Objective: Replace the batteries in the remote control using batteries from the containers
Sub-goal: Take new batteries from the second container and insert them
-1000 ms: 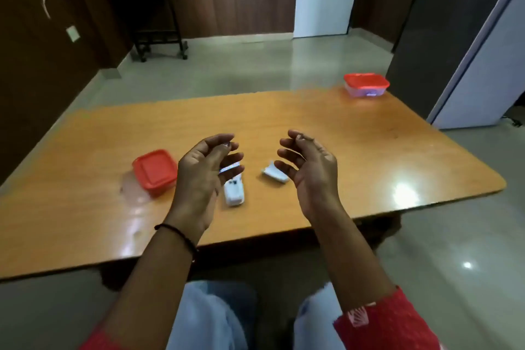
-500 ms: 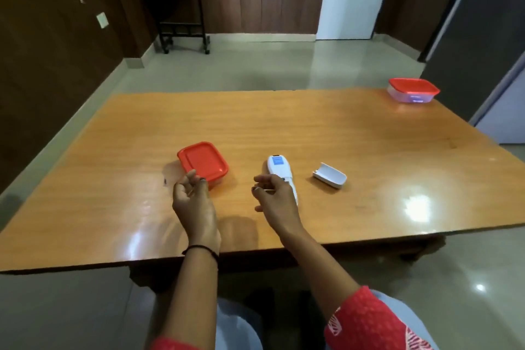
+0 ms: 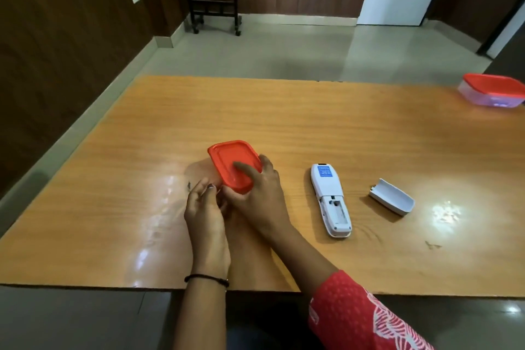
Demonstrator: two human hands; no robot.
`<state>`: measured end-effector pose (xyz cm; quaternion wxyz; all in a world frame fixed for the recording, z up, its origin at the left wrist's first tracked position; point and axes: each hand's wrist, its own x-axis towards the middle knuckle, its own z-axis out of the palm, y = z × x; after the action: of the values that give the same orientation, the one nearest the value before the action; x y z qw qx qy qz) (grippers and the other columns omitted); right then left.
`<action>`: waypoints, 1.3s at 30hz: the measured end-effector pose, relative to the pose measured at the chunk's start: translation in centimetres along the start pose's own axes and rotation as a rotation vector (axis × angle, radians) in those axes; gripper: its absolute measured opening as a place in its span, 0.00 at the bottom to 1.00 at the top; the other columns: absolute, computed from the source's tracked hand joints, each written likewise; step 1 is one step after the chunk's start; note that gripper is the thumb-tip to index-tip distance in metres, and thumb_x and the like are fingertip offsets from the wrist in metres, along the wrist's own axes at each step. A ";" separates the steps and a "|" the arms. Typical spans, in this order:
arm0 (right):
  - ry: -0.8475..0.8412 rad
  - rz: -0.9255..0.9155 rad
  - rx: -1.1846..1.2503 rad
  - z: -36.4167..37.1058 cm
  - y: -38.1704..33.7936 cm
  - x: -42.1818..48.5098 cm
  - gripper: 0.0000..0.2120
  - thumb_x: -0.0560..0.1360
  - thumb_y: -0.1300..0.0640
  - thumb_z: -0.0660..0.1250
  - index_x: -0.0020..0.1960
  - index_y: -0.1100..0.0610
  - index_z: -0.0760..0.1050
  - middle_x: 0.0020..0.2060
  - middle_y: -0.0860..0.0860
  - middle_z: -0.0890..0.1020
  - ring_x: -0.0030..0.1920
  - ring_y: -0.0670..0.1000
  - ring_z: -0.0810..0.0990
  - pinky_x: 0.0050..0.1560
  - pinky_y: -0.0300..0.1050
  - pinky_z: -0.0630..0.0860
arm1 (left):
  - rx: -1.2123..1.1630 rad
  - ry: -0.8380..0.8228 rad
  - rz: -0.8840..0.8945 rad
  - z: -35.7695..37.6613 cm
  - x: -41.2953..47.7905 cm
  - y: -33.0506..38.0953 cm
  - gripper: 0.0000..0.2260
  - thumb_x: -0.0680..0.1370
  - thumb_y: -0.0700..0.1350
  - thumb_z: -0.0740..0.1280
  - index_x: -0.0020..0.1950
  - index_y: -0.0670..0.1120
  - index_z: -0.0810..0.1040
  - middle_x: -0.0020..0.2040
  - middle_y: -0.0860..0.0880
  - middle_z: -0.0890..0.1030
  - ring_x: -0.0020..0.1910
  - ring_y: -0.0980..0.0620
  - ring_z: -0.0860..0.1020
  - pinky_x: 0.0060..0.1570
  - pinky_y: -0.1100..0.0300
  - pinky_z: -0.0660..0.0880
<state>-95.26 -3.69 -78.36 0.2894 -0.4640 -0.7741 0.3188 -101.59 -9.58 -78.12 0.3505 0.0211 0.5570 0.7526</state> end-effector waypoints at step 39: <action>0.092 -0.141 0.042 -10.4 -2.6 -5.4 0.25 0.76 0.39 0.51 0.45 0.54 0.80 0.35 0.53 0.83 0.38 0.54 0.80 0.41 0.54 0.76 | -0.001 -0.549 0.120 2.3 -6.0 -2.2 0.37 0.61 0.51 0.80 0.68 0.48 0.72 0.65 0.40 0.76 0.66 0.42 0.74 0.57 0.52 0.74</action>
<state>-86.71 -7.17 -70.63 0.3560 -0.4163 -0.7839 0.2923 -95.03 -10.70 -77.00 0.4432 0.2573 0.4386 0.7383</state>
